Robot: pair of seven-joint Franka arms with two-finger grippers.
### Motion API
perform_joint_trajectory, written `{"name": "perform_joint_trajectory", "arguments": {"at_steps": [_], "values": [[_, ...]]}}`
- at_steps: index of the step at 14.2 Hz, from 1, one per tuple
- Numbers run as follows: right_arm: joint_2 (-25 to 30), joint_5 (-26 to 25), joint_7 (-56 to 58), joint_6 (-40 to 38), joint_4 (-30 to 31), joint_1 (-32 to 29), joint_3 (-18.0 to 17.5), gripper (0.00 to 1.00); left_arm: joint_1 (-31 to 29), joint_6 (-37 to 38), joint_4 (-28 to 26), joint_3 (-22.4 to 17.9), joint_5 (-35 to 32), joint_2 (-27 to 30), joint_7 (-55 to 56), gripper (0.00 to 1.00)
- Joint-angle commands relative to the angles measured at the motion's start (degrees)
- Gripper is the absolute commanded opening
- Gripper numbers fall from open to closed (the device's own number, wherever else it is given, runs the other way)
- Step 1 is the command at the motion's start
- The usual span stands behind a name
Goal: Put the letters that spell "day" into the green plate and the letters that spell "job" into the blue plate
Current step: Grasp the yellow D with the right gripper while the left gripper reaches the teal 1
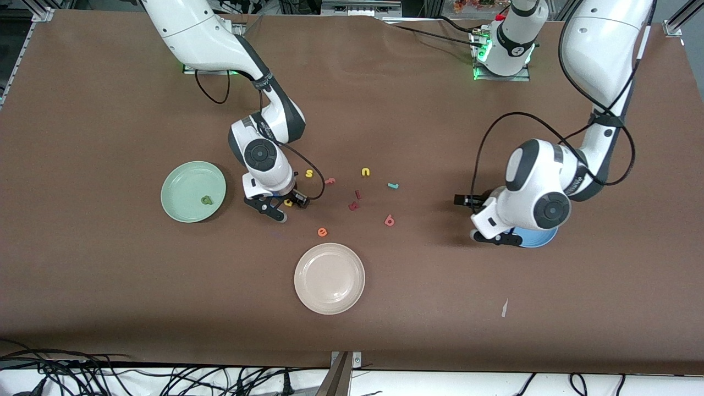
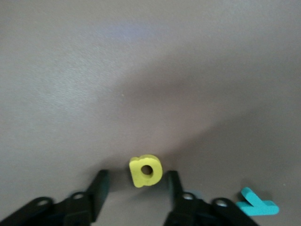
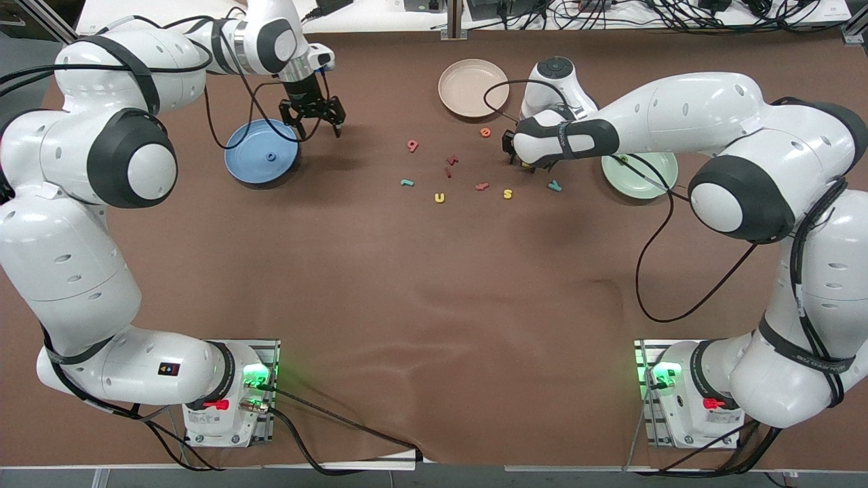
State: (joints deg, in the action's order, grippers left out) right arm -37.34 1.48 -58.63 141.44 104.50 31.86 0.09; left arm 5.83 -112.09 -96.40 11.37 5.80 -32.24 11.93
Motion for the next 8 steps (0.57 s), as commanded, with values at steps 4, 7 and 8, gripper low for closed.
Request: {"name": "perform_joint_trajectory", "arguments": {"at_steps": [4,7,8], "values": [[1.64,-0.34,0.62,-0.73,-1.06,0.04,1.83,0.09,3.47,-14.9,-12.14,4.72,-0.34,5.26,21.25,1.0],[5.59,-0.43,7.18,-7.47,-0.97,0.04,5.35,0.09,8.65,-18.51,-12.14,4.72,-3.59,2.89,40.04,1.0],[7.17,-0.34,10.87,-11.5,-0.53,-0.04,6.93,0.09,9.72,-19.21,-11.88,4.8,-4.47,2.01,45.93,1.0]]}}
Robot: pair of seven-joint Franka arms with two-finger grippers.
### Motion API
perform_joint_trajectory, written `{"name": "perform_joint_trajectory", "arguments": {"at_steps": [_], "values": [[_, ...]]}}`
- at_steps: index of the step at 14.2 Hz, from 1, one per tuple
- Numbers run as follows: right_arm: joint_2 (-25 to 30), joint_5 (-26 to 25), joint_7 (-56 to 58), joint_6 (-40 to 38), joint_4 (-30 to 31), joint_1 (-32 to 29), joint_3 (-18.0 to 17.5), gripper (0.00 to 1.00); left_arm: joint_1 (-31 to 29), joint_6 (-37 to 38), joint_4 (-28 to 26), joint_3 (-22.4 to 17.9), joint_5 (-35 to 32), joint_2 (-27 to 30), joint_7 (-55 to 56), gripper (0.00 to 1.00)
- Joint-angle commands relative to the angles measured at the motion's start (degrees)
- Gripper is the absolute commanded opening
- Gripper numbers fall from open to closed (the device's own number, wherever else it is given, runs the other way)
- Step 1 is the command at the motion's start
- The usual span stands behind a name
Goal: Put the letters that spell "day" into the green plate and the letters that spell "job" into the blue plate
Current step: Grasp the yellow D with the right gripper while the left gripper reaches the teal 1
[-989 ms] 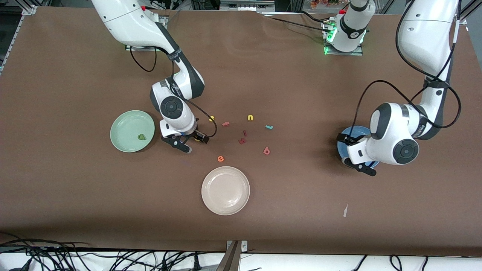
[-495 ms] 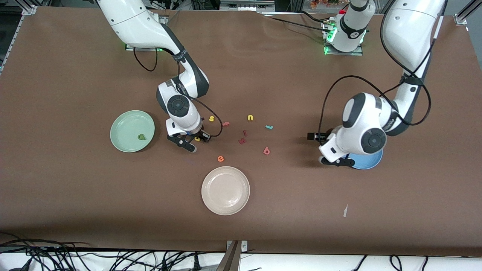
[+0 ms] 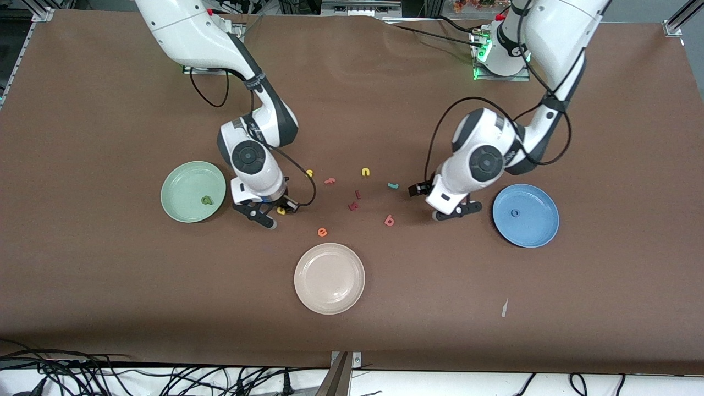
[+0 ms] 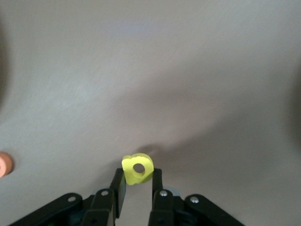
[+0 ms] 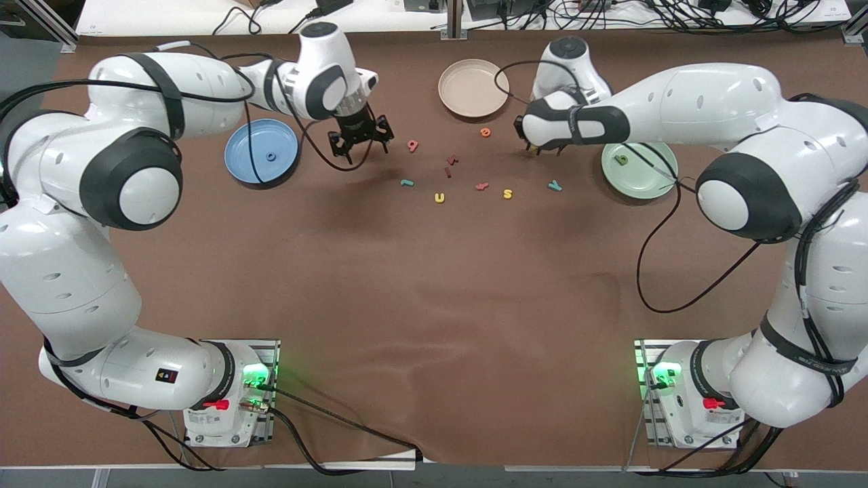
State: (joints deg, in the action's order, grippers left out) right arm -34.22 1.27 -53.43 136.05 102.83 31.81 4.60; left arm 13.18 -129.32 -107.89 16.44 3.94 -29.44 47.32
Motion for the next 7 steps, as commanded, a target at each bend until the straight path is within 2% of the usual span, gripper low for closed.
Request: {"name": "perform_joint_trajectory", "arguments": {"at_steps": [1,4,7], "values": [[4.85,-0.13,9.44,-9.62,1.4,0.01,3.99,0.09,3.24,-2.77,0.04,-0.27,-2.8,-1.84,16.17,1.0],[9.68,0.23,20.87,-9.75,8.15,-0.08,9.0,0.09,5.36,-9.26,0.58,-0.35,-2.8,-5.17,31.48,1.0],[15.3,0.23,29.05,-8.96,16.4,-0.08,13.75,0.09,6.15,-10.77,0.66,-0.36,-2.8,-6.06,37.74,1.0]]}}
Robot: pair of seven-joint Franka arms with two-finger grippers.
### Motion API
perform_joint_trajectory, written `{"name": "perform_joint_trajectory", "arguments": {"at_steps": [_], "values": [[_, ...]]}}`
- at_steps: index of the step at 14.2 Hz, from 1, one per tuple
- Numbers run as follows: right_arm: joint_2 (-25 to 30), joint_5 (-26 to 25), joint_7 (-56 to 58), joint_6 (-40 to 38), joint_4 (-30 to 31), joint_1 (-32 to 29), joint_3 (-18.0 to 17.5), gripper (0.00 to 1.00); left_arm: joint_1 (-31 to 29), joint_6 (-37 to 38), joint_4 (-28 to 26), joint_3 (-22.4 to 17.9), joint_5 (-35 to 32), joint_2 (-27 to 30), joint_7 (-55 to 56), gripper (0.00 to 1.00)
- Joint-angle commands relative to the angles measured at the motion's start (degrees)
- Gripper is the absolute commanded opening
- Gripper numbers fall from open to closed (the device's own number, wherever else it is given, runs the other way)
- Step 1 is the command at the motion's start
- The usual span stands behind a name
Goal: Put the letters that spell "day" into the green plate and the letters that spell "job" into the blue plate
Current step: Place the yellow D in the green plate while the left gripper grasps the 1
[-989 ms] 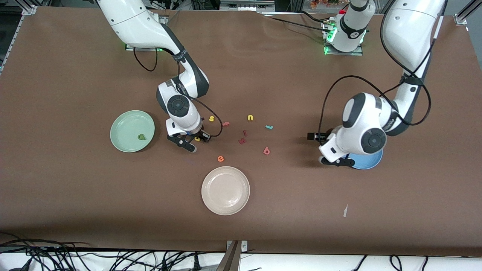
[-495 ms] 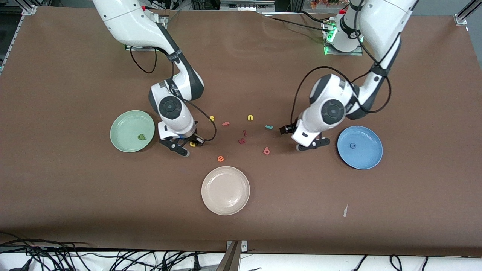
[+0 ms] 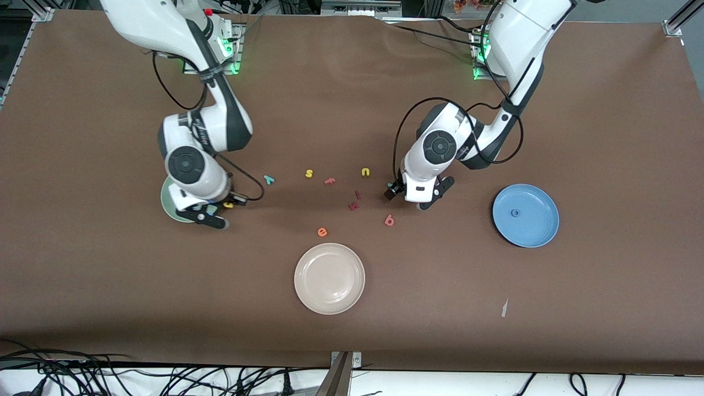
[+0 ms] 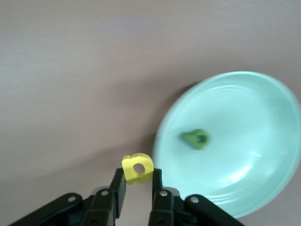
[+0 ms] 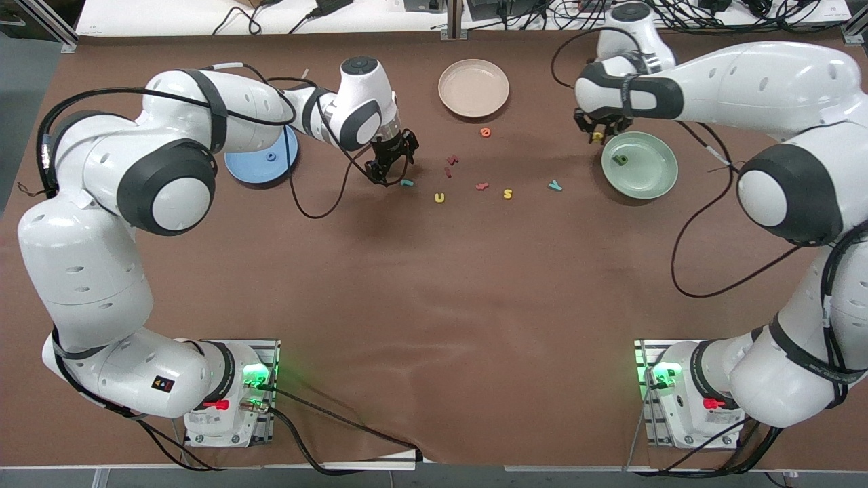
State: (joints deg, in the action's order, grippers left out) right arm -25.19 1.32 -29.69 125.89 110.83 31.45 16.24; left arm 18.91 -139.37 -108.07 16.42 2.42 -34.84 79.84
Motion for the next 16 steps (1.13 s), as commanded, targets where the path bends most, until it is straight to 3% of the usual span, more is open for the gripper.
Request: {"name": "perform_joint_trajectory", "arguments": {"at_steps": [1,3,5,7,8,9,14,16], "values": [[7.94,0.18,7.78,3.81,11.92,0.28,3.52,0.09,0.6,-0.72,0.84,-0.43,-1.28,-0.67,8.11,1.0],[9.98,0.18,12.44,8.74,17.99,0.28,6.33,0.09,1.48,-1.42,0.84,-0.6,-1.36,-0.67,13.3,1.0],[10.33,0.18,12.55,9.46,20.73,0.19,6.61,0.12,1.92,-2.74,0.76,-0.69,-3.81,-1.28,19.18,1.0],[9.2,0.27,12.55,10.34,21.97,0.19,7.14,0.27,2.8,-2.92,1.11,-0.6,-9.51,-2.33,27.44,1.0],[8.76,0.35,12.46,10.34,21.97,0.02,7.22,0.7,2.8,-2.92,1.54,-0.6,-12.5,-2.86,31.13,1.0],[8.84,0.35,12.38,10.08,21.8,-0.33,7.49,1.0,2.89,-2.92,1.63,-0.52,-14.35,-3.04,33.86,1.0],[10.77,0.88,9.84,7.45,19.52,0.45,6.0,1.0,3.77,-2.83,2.07,-0.43,-14.99,-4.0,38.54,1.0],[10.34,0.88,1.7,6.91,17.85,0.46,0.83,1.0,4.21,-2.83,2.16,-0.43,-14.9,-4.18,40.13,0.98]]}}
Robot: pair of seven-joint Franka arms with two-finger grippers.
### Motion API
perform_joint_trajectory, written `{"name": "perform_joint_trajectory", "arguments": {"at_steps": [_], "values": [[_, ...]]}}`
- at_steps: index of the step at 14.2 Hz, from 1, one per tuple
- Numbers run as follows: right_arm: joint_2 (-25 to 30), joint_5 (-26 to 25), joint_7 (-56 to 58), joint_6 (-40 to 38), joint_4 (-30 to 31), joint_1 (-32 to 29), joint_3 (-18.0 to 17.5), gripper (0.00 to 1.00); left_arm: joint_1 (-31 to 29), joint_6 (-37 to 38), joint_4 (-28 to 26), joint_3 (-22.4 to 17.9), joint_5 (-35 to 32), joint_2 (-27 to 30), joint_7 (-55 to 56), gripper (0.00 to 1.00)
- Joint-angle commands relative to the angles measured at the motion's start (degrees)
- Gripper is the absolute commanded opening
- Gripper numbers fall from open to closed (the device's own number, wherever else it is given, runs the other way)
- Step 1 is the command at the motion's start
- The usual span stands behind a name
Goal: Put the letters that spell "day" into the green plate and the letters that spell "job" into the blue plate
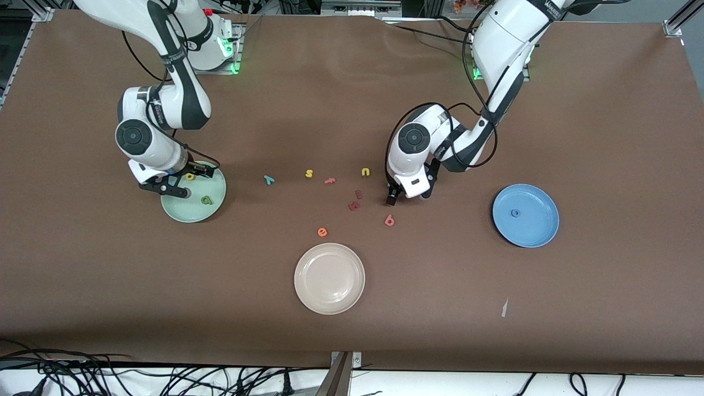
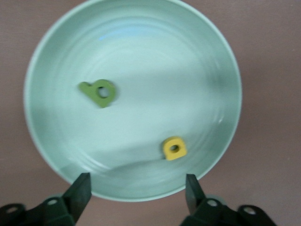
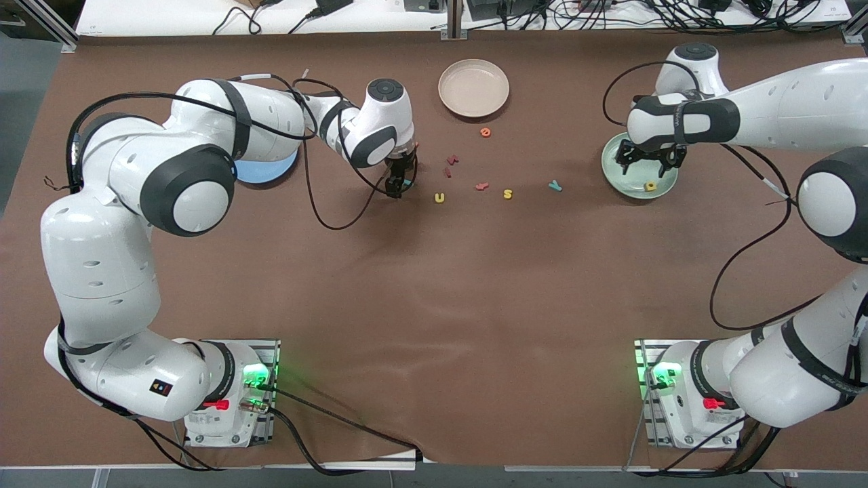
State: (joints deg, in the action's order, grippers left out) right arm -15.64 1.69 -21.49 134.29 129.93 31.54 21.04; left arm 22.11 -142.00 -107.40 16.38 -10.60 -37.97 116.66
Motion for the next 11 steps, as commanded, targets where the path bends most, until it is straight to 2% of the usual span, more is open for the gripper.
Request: {"name": "perform_joint_trajectory", "arguments": {"at_steps": [1,3,6,8,10,11], "values": [[0.35,0.51,-11.77,-1.31,-2.13,0.37,-6.08,1.0,1.09,-0.2,1.84,-0.39,-1.88,-1.22,3.92,0.96],[-1.31,0.51,-22.31,0.09,-4.15,0.72,-9.69,0.99,1.44,-0.2,2.54,-0.39,-1.88,-1.75,4.89,0.92],[-4.74,0.51,-34.39,3.25,-6.09,0.81,-14.26,0.99,1.44,-0.2,2.89,-0.39,-1.88,-1.75,7.17,0.75],[-6.85,0.51,-36.33,6.41,-6.09,0.81,-15.85,0.87,1.36,-0.2,3.07,-0.39,-1.88,-2.1,7.97,0.59],[-7.91,0.51,-36.69,8.0,-6.0,0.89,-15.94,0.71,1.27,-0.2,3.07,-0.48,-1.79,-2.1,7.97,0.43],[-8.09,0.51,-36.69,8.53,-6.09,0.98,-15.94,0.66,1.27,-0.2,3.07,-0.56,-1.79,-2.19,7.97,0.36]]}}
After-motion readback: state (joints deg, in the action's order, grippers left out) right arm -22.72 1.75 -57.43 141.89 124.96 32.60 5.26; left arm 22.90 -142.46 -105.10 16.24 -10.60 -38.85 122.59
